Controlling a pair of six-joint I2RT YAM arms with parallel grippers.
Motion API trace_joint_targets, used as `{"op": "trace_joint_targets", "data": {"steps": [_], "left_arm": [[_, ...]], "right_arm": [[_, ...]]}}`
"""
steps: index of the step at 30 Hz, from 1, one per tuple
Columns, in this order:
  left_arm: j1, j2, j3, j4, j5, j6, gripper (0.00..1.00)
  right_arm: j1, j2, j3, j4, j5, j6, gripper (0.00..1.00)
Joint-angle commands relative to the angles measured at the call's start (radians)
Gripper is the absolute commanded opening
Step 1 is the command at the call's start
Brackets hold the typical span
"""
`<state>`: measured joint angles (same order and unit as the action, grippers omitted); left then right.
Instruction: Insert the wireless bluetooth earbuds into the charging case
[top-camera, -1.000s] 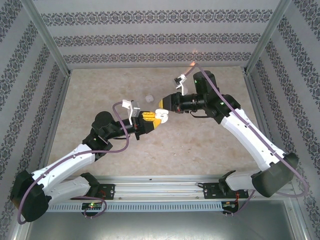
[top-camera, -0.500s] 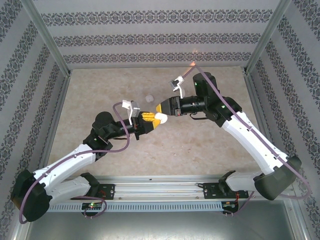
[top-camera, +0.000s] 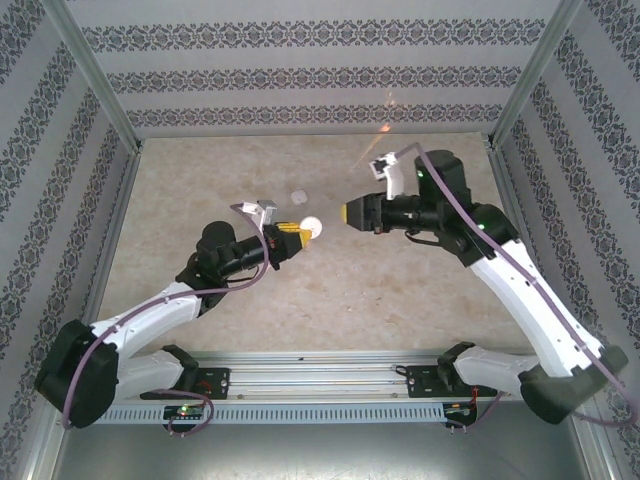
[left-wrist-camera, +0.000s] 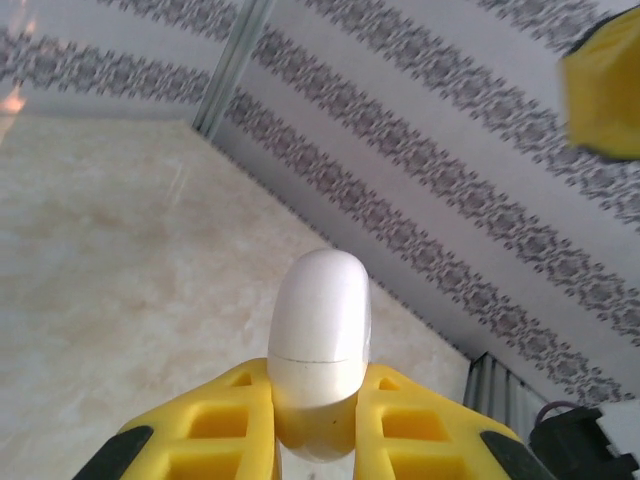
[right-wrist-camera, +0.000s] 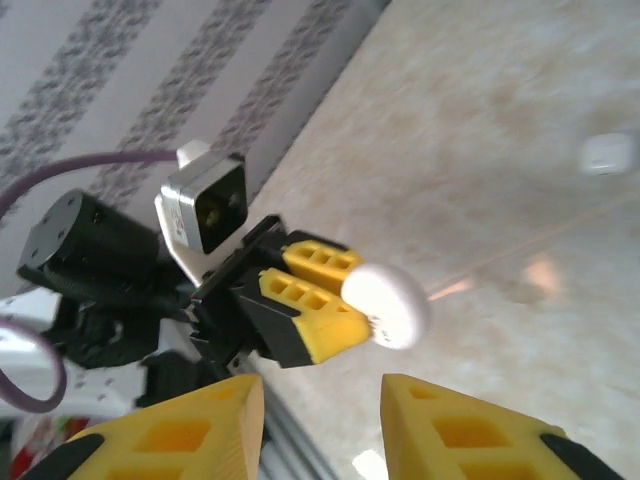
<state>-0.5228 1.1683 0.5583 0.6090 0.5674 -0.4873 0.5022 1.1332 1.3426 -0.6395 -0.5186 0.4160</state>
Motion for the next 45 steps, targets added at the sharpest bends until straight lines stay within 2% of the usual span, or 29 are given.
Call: {"op": "trace_joint_targets", "data": {"steps": [1,5,8,11,15,19,23,27,30,34,37,40,42,45], "left_arm": [[0.035,0.075,0.005,-0.028,-0.009,0.006,0.00],[0.091,0.231,0.039,-0.005,0.051,-0.047,0.00],[0.132,0.382,0.085,0.002,0.088,-0.118,0.00],[0.168,0.519,0.119,0.029,0.124,-0.174,0.00],[0.181,0.600,0.134,0.011,0.079,-0.154,0.01],[0.184,0.635,0.193,-0.148,0.051,-0.086,0.13],[0.183,0.629,0.270,-0.348,-0.004,0.012,0.33],[0.183,0.596,0.330,-0.487,-0.061,0.105,0.49],[0.183,0.567,0.376,-0.581,-0.111,0.170,0.54],[0.184,0.511,0.440,-0.707,-0.190,0.277,0.58],[0.194,0.457,0.495,-0.791,-0.261,0.380,0.65],[0.213,0.391,0.525,-0.831,-0.321,0.478,0.82],[0.230,0.337,0.511,-0.820,-0.365,0.529,1.00],[0.276,0.265,0.453,-0.756,-0.444,0.561,1.00]], "right_arm": [[-0.035,-0.079,-0.106,0.031,0.214,-0.048,0.46],[-0.071,-0.133,-0.263,0.125,0.358,-0.090,0.64],[-0.117,-0.143,-0.359,0.226,0.413,-0.092,0.80],[-0.171,-0.142,-0.467,0.365,0.484,-0.082,0.86],[-0.249,-0.115,-0.548,0.454,0.578,-0.049,0.91],[-0.337,-0.070,-0.581,0.461,0.631,-0.032,0.95],[-0.415,-0.031,-0.611,0.495,0.647,-0.063,0.98],[-0.428,-0.058,-0.732,0.705,0.680,-0.153,0.98],[-0.438,-0.078,-0.789,0.794,0.713,-0.195,0.98],[-0.467,-0.051,-0.791,0.797,0.724,-0.258,0.98],[-0.490,-0.021,-0.807,0.831,0.711,-0.267,0.98],[-0.499,0.002,-0.843,0.910,0.670,-0.269,0.98],[-0.500,0.020,-0.877,0.980,0.635,-0.269,0.98],[-0.501,0.053,-0.927,1.095,0.616,-0.261,0.98]]}}
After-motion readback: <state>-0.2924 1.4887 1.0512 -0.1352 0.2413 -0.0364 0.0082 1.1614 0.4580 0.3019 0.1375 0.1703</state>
